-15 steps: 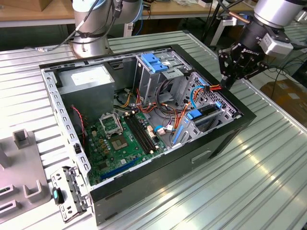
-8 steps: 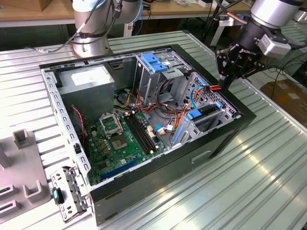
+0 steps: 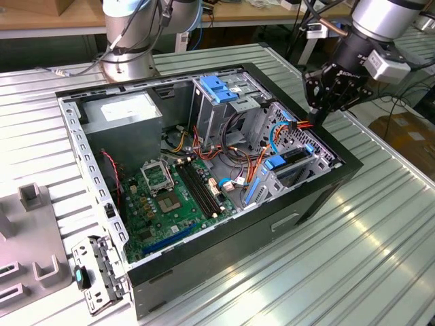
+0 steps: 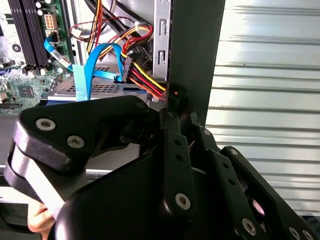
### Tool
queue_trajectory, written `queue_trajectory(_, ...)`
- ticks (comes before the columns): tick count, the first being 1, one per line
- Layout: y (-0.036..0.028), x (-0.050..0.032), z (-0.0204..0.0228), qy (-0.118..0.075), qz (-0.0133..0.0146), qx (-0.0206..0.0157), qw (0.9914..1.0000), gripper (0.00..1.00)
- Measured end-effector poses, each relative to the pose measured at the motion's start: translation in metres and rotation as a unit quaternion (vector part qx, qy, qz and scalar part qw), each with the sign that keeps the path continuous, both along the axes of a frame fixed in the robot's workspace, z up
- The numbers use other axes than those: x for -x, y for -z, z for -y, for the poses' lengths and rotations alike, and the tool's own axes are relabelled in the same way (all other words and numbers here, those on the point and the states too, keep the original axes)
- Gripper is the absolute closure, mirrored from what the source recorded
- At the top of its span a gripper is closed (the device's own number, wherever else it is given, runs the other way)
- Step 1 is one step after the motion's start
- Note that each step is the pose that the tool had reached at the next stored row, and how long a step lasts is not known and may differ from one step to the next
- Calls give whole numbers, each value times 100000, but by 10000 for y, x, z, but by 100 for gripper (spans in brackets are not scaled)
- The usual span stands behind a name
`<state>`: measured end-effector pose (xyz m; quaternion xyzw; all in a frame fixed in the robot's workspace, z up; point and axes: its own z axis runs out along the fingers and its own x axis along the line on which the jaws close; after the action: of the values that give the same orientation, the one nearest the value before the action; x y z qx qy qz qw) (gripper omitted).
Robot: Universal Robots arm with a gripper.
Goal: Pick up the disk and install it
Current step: 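Insert the first disk wire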
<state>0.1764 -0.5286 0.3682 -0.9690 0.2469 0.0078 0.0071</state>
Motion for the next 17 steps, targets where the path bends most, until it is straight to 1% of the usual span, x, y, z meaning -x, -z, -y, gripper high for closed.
queue_trajectory(7, 10, 0, 1, -2, 65, 7, 100000, 76)
queue_trajectory(8, 10, 0, 2, -3, 67, 6, 100000, 77)
queue_trajectory(9, 9, 0, 2, -2, 65, -11, 100000, 84)
queue_trajectory(10, 3, 0, 2, -4, 65, -16, 100000, 84)
queue_trajectory(12, -43, 0, 2, -1, 64, -1, 100000, 84)
queue_trajectory(17, -46, 0, 2, 2, 57, -13, 100000, 84)
